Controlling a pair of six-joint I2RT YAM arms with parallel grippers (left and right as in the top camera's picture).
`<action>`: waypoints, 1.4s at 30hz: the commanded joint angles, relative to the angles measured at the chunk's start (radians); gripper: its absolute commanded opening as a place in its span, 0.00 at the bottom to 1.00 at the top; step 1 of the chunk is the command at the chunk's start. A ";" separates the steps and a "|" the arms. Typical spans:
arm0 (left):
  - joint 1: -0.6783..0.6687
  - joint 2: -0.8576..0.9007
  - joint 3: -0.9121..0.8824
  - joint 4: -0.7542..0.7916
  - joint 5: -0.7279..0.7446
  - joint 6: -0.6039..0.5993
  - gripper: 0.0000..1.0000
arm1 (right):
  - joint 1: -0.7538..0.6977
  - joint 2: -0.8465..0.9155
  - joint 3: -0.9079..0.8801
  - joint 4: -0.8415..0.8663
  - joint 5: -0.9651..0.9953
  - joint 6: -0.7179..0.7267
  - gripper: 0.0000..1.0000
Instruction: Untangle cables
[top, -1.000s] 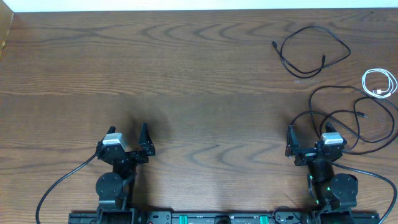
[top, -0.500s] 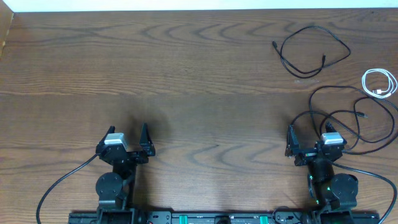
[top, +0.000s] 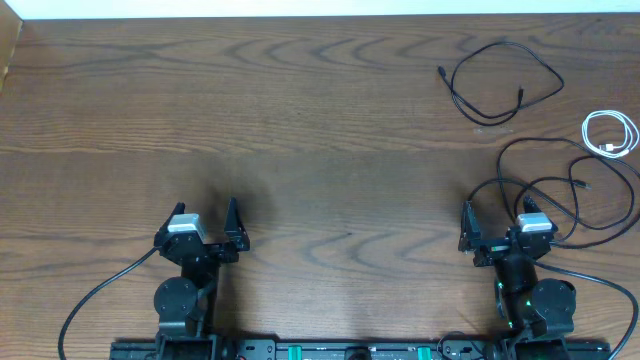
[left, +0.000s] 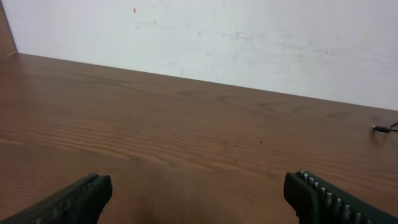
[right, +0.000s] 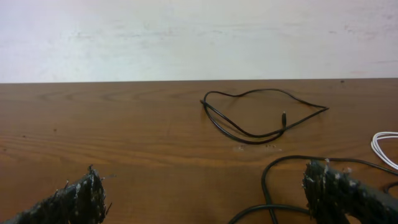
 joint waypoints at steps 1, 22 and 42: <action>0.002 -0.008 -0.008 -0.049 -0.025 0.018 0.94 | -0.003 -0.005 -0.001 -0.008 0.011 -0.015 0.99; 0.002 -0.008 -0.008 -0.049 -0.025 0.018 0.94 | -0.004 0.254 -0.001 -0.005 0.012 -0.015 0.99; 0.002 -0.008 -0.008 -0.049 -0.025 0.018 0.94 | -0.004 0.264 -0.001 -0.005 0.011 -0.015 0.99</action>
